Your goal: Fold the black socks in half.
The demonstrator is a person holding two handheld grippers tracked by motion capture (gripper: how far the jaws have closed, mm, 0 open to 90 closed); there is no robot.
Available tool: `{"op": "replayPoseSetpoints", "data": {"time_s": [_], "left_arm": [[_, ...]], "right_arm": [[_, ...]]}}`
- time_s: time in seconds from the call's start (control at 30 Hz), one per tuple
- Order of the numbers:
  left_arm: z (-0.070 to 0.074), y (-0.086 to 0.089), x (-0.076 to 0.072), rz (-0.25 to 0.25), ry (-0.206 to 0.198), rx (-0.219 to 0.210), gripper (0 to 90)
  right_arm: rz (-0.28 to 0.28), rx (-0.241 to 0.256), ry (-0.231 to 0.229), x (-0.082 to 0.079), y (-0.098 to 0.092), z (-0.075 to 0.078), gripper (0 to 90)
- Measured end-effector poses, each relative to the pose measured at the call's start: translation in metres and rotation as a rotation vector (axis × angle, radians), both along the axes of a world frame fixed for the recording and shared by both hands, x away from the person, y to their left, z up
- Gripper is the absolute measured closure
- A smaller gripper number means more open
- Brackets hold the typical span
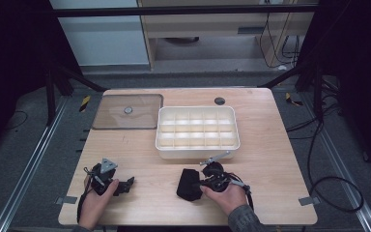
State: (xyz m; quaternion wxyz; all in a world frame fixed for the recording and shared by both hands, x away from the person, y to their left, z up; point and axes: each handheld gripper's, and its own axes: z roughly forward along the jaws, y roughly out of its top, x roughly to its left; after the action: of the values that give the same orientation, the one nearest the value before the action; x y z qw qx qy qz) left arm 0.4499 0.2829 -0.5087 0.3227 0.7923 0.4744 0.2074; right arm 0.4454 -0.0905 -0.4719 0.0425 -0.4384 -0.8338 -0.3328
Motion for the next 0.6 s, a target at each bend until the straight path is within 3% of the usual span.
{"op": "replayPoseSetpoints", "data": {"time_s": [0.6], "left_arm": [[0.0, -0.001, 0.0, -0.005, -0.001, -0.004, 0.0]], "right_arm": [[-0.021, 0.0, -0.037, 0.005, -0.009, 0.012, 76.8]]}}
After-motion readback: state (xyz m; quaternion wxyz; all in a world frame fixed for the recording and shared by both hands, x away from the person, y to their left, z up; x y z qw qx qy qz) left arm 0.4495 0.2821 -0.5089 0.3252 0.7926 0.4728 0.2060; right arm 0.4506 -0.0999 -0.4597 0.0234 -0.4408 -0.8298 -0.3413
